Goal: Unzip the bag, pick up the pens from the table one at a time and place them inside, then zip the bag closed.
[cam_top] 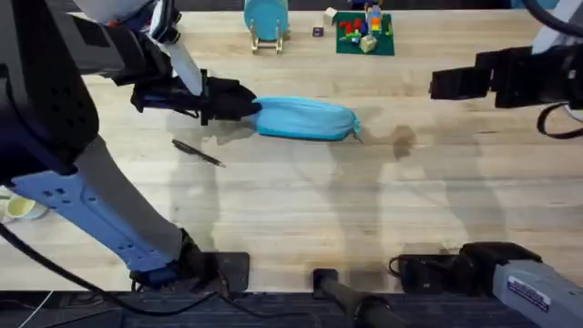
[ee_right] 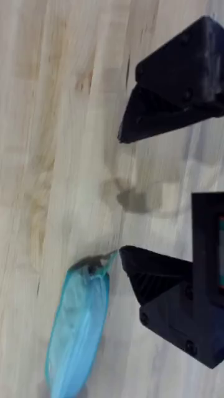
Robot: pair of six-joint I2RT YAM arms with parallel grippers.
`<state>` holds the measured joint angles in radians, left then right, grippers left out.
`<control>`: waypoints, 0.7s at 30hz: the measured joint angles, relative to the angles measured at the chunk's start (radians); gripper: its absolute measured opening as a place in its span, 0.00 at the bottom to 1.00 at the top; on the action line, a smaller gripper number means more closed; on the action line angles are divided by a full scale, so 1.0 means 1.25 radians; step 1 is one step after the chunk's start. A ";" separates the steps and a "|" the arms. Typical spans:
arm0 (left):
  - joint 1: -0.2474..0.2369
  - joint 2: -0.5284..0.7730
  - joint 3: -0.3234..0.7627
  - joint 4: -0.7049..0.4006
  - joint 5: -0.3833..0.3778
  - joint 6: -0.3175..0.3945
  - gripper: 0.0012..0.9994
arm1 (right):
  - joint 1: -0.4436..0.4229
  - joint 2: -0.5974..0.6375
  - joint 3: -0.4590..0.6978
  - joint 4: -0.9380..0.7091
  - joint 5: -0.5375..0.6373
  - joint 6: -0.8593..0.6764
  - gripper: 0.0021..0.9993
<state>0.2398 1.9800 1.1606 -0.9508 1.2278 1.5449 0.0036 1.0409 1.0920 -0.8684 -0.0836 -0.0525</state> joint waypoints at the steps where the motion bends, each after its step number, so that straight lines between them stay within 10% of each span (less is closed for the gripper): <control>1: 0.000 0.000 0.000 0.000 0.000 0.000 0.04 | 0.000 0.000 0.000 0.000 -0.009 0.000 1.00; 21: 0.000 0.000 0.000 0.000 0.000 0.000 0.04 | 0.001 0.145 0.002 -0.012 -0.245 -0.163 1.00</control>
<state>0.2398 1.9804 1.1606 -0.9508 1.2278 1.5452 0.0044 1.2222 1.0946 -0.8828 -0.3905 -0.2568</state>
